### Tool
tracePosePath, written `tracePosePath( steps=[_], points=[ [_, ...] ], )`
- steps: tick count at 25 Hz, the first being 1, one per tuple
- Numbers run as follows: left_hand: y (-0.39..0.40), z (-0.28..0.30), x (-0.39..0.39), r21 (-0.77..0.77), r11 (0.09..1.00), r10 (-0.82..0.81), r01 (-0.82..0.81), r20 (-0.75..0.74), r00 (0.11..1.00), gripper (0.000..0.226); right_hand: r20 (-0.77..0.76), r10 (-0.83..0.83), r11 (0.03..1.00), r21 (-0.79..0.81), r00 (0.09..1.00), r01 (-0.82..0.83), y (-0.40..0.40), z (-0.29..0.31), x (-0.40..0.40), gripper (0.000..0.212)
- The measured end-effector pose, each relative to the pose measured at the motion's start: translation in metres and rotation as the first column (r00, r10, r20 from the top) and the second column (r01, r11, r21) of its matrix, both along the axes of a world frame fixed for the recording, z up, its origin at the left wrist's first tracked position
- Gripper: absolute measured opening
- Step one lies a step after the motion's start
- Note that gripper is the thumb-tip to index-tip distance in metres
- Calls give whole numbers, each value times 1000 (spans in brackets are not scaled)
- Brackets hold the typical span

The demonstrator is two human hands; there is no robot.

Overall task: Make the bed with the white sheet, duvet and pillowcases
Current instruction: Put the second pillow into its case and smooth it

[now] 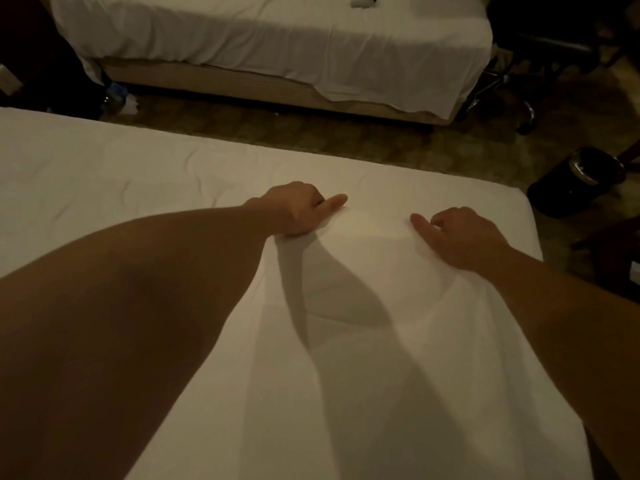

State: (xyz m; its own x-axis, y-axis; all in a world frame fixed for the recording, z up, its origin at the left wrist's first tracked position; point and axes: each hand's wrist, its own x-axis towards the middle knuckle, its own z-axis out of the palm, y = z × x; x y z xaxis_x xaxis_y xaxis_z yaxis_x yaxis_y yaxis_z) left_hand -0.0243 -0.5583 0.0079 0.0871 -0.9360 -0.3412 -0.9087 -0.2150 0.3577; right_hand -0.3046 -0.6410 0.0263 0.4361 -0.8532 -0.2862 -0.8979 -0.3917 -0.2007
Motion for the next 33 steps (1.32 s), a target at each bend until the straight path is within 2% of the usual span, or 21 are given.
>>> tracePosePath(
  steps=[3, 5, 10, 16, 19, 20, 22, 24, 27, 31, 33],
  points=[
    [1, 9, 2, -39, 999, -7, 8, 13, 1000, 72, -49, 48, 998, -27, 998, -49, -5, 9, -4, 62],
    [4, 13, 10, -30, 999, -22, 22, -7, 1000, 72, -13, 65, 998, 5, 998, -65, -7, 7, -7, 51],
    [16, 5, 32, 17, 1000, 0, 0, 27, 1000, 77, 325, 22, 983, 166, 945, -80, -5, 7, -5, 48],
    [9, 14, 28, 4, 998, 59, -59, 55, 997, 81, 189, 9, 981, 189, 982, -45, -14, 16, -7, 56],
    [13, 16, 21, -7, 1000, 23, -22, 118, 993, 78, 202, -8, 982, 187, 979, -31, -10, 9, -7, 51],
    [12, 17, 16, 4, 1000, -3, 2, 123, 992, 73, 258, -69, 976, 215, 964, 12, -11, 4, -10, 47],
    [3, 21, -9, 22, 996, -90, 88, 67, 994, 64, 358, -308, 919, 351, 882, 179, -8, 2, -18, 39],
    [-13, 22, -46, 25, 989, -145, 147, -57, 988, 62, 395, -457, 858, 433, 797, 277, -3, -2, -25, 48],
    [-33, 23, -112, 50, 992, -102, 115, -210, 972, 68, 458, -480, 862, 403, 748, 307, 3, -3, -28, 39],
    [-47, 17, -158, 80, 992, -82, 100, -201, 976, 66, 522, -456, 872, 423, 721, 245, 3, 1, -26, 30],
    [-57, 23, -174, 29, 993, -103, 112, -234, 967, 57, 578, -518, 838, 493, 631, 236, 2, -2, -36, 35]
  ],
)
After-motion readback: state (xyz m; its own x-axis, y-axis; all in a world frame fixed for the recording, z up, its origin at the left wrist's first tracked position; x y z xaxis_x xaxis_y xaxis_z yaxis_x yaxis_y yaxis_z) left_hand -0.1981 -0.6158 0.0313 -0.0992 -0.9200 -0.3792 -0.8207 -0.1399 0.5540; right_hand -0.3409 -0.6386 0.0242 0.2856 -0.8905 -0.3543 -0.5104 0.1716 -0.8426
